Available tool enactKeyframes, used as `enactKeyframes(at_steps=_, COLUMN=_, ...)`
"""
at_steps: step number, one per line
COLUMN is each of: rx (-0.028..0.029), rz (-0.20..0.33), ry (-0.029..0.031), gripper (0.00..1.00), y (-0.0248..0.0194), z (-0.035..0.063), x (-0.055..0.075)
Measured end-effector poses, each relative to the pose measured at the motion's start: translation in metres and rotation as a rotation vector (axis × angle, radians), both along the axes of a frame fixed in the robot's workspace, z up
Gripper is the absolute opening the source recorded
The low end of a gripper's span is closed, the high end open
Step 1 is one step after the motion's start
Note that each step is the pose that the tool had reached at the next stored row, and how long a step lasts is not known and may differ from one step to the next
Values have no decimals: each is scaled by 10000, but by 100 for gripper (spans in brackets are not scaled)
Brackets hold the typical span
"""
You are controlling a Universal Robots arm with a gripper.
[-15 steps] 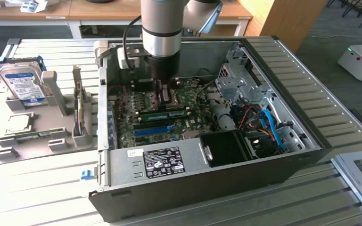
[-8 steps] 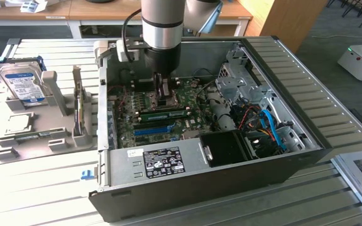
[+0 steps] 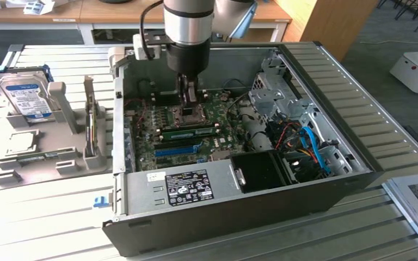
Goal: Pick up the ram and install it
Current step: 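Press down the ram until it locks into place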
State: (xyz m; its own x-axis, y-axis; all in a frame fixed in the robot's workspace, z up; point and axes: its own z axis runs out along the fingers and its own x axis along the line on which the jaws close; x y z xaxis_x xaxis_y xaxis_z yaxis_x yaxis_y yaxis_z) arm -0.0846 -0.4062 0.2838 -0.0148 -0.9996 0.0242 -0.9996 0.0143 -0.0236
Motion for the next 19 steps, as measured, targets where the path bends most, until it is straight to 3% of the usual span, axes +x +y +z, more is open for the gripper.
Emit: enactKeyframes(at_steps=19, rx=0, rz=-1, ry=127, gripper=10, y=0, z=556, x=0)
